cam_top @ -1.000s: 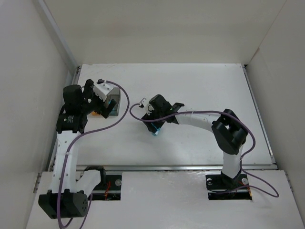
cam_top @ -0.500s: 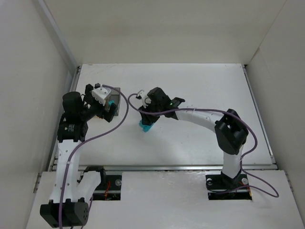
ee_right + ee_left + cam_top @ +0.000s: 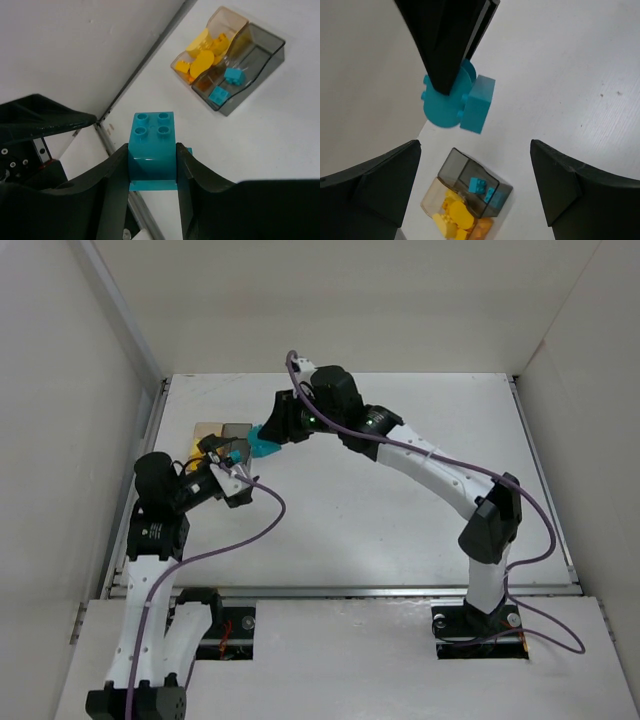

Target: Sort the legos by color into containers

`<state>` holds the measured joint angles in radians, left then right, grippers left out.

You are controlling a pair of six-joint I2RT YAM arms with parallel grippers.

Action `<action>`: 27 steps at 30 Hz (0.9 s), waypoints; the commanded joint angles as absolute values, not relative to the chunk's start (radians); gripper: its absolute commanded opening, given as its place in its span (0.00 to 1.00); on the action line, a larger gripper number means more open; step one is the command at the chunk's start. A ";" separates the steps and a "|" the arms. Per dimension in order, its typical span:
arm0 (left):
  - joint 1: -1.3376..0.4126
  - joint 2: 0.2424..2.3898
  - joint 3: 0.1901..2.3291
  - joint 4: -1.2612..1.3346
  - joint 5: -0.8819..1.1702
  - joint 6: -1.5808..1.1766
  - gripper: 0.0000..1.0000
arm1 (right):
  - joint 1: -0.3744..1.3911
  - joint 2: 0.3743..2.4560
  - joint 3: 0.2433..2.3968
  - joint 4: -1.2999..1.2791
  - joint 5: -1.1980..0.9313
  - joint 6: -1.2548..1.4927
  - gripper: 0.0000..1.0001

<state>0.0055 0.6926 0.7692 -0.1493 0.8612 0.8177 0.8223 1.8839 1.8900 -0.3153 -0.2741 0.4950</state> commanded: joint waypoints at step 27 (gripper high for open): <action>-0.011 0.867 0.893 -0.237 0.965 1.007 0.00 | 0.871 1.966 1.994 -0.278 -0.400 0.540 0.00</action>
